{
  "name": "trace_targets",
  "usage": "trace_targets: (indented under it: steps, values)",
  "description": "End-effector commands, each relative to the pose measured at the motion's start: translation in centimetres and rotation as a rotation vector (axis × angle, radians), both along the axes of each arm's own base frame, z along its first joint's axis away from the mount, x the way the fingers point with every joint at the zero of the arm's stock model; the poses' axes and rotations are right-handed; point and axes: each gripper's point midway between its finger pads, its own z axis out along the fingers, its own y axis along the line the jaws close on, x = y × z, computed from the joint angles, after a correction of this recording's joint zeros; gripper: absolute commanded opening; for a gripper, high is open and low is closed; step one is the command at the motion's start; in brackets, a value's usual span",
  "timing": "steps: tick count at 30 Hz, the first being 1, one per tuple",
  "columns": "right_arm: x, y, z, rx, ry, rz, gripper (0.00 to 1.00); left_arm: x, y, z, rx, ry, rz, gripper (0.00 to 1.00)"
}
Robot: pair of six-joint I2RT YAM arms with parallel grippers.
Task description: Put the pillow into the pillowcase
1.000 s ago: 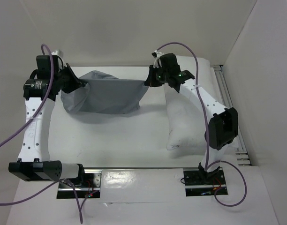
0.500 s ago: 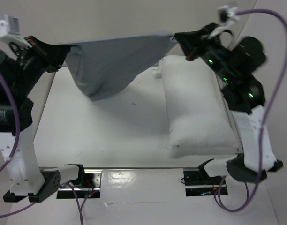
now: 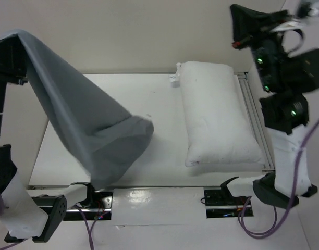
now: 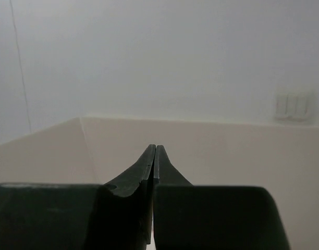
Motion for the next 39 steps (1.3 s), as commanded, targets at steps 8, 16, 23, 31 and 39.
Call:
trace_targets:
  steps: [8,16,23,31,39]
  values:
    - [9.5,19.6,-24.0,-0.385,0.588,0.509,0.09,12.4,-1.0,-8.3,0.060,0.289,-0.034,0.00]
    - [5.0,27.7,-36.0,-0.494,0.802,0.639,0.82,14.5,-1.3,-11.0,0.074,0.363,-0.010,0.00]
    - [2.5,31.3,-48.5,-0.708,1.079,0.615,0.90,21.7,1.0,-17.2,0.054,0.519,0.161,0.00]
    - [-1.8,29.4,-57.1,-0.900,1.221,0.509,0.92,34.6,1.7,-33.4,0.177,1.024,0.202,0.73]
    - [-4.1,30.7,-61.1,-0.966,1.256,0.525,0.92,26.9,3.6,-45.1,0.067,1.353,0.234,0.97]
